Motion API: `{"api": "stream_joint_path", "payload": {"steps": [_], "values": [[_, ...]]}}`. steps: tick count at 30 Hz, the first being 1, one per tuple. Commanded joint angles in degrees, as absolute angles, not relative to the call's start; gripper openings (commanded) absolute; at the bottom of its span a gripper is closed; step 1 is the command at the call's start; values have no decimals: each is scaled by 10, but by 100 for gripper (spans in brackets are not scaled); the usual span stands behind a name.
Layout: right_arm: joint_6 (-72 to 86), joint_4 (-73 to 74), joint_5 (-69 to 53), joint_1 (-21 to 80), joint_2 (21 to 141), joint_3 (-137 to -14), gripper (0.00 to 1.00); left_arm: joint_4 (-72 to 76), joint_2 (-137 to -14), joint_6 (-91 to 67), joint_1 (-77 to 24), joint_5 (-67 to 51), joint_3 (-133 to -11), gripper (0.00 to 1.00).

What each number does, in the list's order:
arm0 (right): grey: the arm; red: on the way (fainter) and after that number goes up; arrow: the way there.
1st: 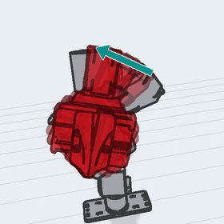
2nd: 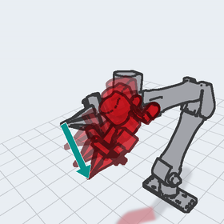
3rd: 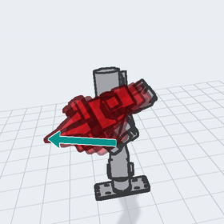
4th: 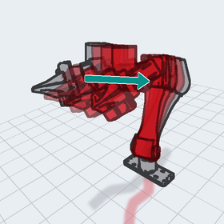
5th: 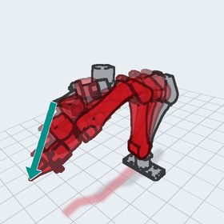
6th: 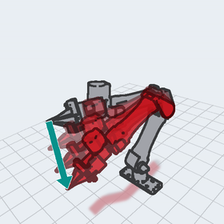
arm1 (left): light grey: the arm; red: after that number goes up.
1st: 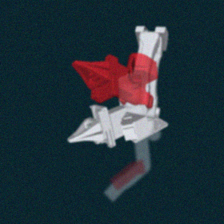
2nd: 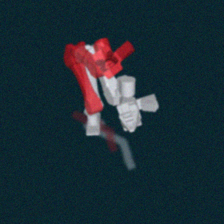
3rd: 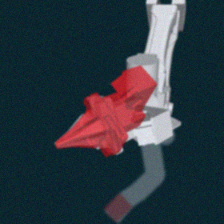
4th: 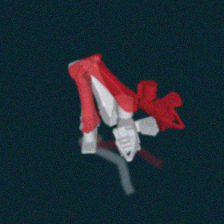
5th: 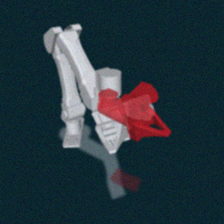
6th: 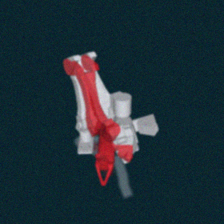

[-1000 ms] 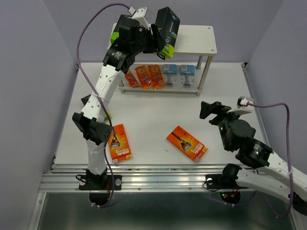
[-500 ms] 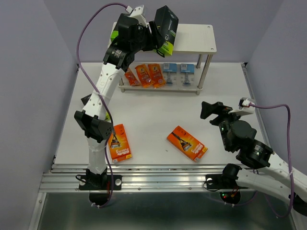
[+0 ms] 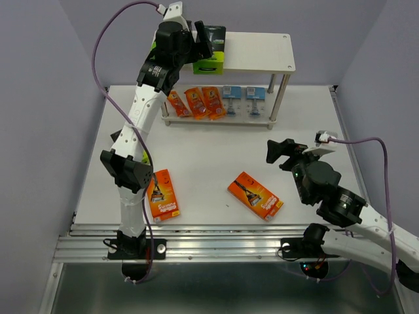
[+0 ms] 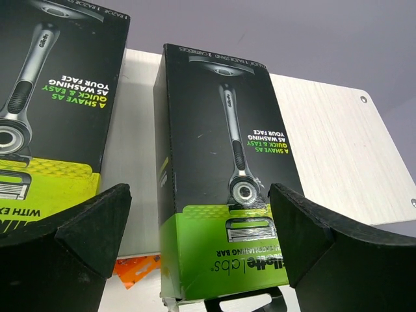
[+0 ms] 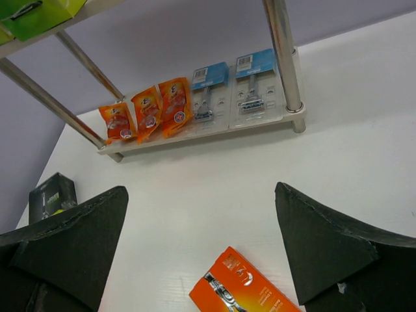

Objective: Place and organize the shaving razors onto the shelf

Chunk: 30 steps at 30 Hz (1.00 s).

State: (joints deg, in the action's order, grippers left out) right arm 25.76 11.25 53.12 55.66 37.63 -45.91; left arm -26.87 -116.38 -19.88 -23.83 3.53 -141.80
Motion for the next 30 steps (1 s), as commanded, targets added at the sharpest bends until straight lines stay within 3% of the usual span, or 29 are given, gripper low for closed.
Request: {"api": "stream_joint_path", "payload": {"steps": [1, 8, 12, 15, 19, 24, 30], "values": [[210, 68, 485, 562, 402, -480, 100, -236, -1132, -177, -241, 36, -1453, 99], [127, 24, 444, 562, 518, -574, 100, -233, -1073, -159, -251, -28, -1433, 99], [92, 24, 419, 555, 621, -677, 100, -229, -1013, -139, -258, 3, -1390, 99], [84, 33, 315, 489, 671, -758, 100, -243, -995, -118, -244, 49, -1385, 99], [67, 67, 59, 356, 777, -870, 100, -259, -994, -116, -181, -21, -1381, 99], [-30, 76, -41, 340, 866, -965, 100, -259, -1012, -117, -107, -95, -1368, 99], [-42, 80, -168, 285, 956, -1056, 100, -250, -1052, -112, -49, -180, -1367, 99]]}}
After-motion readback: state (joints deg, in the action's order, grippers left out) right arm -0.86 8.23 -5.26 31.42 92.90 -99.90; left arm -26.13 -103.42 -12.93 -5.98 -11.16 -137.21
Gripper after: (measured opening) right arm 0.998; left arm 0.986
